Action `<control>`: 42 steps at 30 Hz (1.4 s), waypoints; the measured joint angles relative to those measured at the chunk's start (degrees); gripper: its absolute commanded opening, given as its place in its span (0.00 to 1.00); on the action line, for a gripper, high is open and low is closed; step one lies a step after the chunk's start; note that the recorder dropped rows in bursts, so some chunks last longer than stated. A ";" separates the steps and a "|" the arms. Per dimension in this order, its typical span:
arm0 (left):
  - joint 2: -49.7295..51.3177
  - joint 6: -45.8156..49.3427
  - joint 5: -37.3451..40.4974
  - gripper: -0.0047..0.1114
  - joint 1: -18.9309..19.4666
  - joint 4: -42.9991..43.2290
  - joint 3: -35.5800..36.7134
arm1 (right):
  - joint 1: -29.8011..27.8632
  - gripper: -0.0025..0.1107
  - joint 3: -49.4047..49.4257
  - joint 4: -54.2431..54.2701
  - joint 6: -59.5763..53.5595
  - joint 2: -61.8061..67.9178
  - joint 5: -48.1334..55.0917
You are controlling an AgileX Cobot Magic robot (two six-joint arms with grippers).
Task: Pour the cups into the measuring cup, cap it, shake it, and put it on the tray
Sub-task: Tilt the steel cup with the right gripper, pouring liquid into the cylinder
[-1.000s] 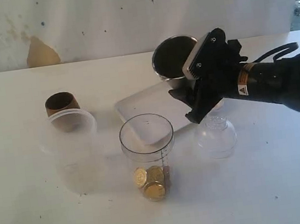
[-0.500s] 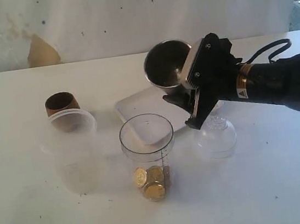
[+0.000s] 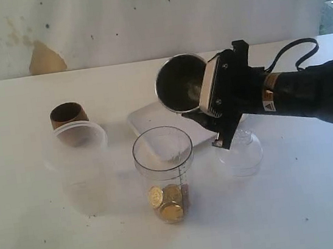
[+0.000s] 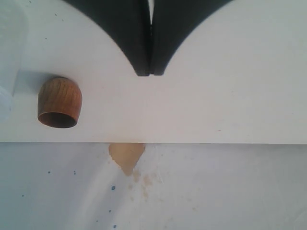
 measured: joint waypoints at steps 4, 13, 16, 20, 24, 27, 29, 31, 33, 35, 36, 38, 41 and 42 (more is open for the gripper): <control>0.00 0.00 0.00 0.04 0.00 0.00 0.00 | 0.00 0.02 0.00 -0.60 -1.68 0.00 -1.35; 0.00 0.00 0.00 0.04 0.00 0.00 0.00 | 1.78 0.02 0.00 -0.94 -8.99 0.00 -1.57; 0.00 0.00 0.00 0.04 0.00 0.00 0.00 | 1.91 0.02 0.00 -0.99 -10.62 0.00 -1.57; 0.00 0.00 0.00 0.04 0.00 0.00 0.00 | 1.91 0.02 0.00 -0.99 -13.83 0.00 -1.60; 0.00 0.00 0.00 0.04 0.00 0.00 0.00 | 1.91 0.02 0.00 -0.99 -15.43 0.00 -1.74; 0.00 0.00 0.00 0.04 0.00 0.00 0.00 | 1.91 0.02 0.00 -0.99 -16.51 0.00 -1.74; 0.00 0.00 0.00 0.04 0.00 0.00 0.00 | 1.91 0.02 0.00 -0.99 -17.10 0.00 -1.85; 0.00 0.00 0.00 0.04 0.00 0.00 0.00 | 1.91 0.02 0.00 -0.99 -18.03 0.00 -1.87; 0.00 0.00 0.00 0.04 0.00 0.00 0.00 | 1.91 0.02 0.00 -0.99 -18.40 0.00 -2.26; 0.00 0.00 0.00 0.04 0.00 0.00 0.00 | 1.91 0.02 0.00 -0.99 -18.51 0.00 -2.60; 0.00 0.00 0.00 0.04 0.00 0.00 0.00 | 1.91 0.02 0.00 -0.99 -18.63 0.00 -2.74; 0.00 0.00 0.00 0.04 0.00 0.00 0.00 | 1.91 0.02 0.00 -0.99 -19.29 0.00 -2.87; 0.00 0.00 0.00 0.04 0.00 0.00 0.00 | 1.91 0.02 0.00 -0.99 -20.64 0.00 -2.87; 0.00 0.00 0.00 0.04 0.00 0.00 0.00 | 1.91 0.02 0.00 -0.99 -20.90 0.00 -2.87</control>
